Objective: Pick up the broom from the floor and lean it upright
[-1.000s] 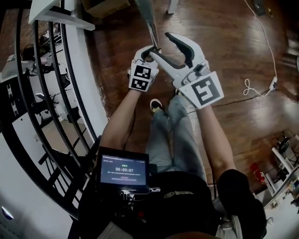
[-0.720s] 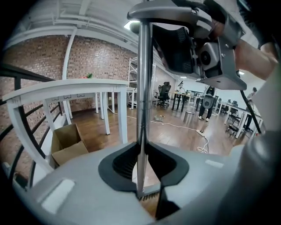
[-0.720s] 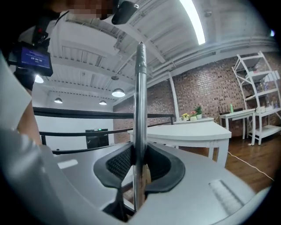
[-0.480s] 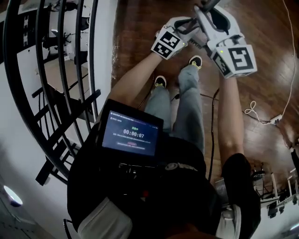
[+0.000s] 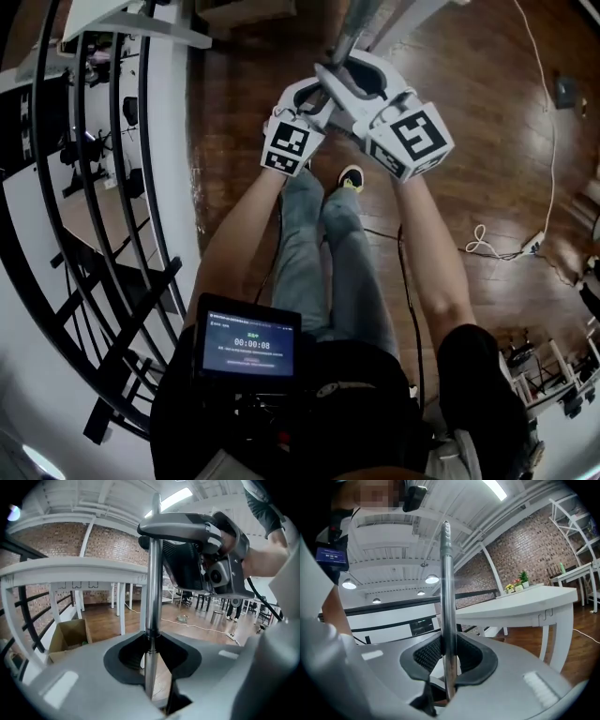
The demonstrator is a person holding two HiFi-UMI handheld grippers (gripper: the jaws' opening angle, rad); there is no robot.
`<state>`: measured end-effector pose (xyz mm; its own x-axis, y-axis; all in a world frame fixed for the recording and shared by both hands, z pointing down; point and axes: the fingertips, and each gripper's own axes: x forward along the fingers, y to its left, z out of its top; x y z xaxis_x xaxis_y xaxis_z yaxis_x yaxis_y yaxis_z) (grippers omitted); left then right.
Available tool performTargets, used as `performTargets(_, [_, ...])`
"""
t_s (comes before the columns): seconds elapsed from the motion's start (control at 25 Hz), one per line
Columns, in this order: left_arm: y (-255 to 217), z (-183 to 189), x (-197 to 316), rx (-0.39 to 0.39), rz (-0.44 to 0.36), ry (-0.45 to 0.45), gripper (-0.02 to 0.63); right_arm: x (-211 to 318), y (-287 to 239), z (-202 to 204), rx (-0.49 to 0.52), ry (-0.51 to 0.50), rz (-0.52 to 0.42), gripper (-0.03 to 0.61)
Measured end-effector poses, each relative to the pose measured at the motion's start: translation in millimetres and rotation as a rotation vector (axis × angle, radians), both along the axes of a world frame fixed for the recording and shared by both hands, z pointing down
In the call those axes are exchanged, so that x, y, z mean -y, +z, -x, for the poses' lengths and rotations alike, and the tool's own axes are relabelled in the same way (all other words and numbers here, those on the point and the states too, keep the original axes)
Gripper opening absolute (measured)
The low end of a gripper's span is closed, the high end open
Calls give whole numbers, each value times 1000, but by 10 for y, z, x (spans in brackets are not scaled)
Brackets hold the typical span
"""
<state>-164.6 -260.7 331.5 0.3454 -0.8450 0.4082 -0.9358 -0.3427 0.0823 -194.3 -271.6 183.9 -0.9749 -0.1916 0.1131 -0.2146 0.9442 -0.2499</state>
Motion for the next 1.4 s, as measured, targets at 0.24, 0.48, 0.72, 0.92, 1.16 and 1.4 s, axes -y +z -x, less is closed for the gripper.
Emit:
performTargets(0.24, [768, 96, 266, -60, 88, -15, 98, 353, 767, 202, -63, -25, 48, 84])
performTargets(0.48, [1375, 364, 467, -69, 146, -20, 100, 604, 1400, 509, -113, -21, 95, 86])
performTargets(0.72, [1676, 481, 527, -51, 178, -6, 101, 685, 1696, 569, -123, -32, 117, 86])
performTargets(0.92, [1751, 495, 631, -47, 192, -4, 101, 722, 1770, 601, -154, -54, 102, 86])
performTargets(1.16, [1817, 453, 626, -81, 241, 13, 101, 804, 1849, 641, -168, -57, 139, 86])
performTargets(1.4, [1899, 541, 655, -65, 225, 7, 103, 822, 1927, 678, -165, -50, 143, 87])
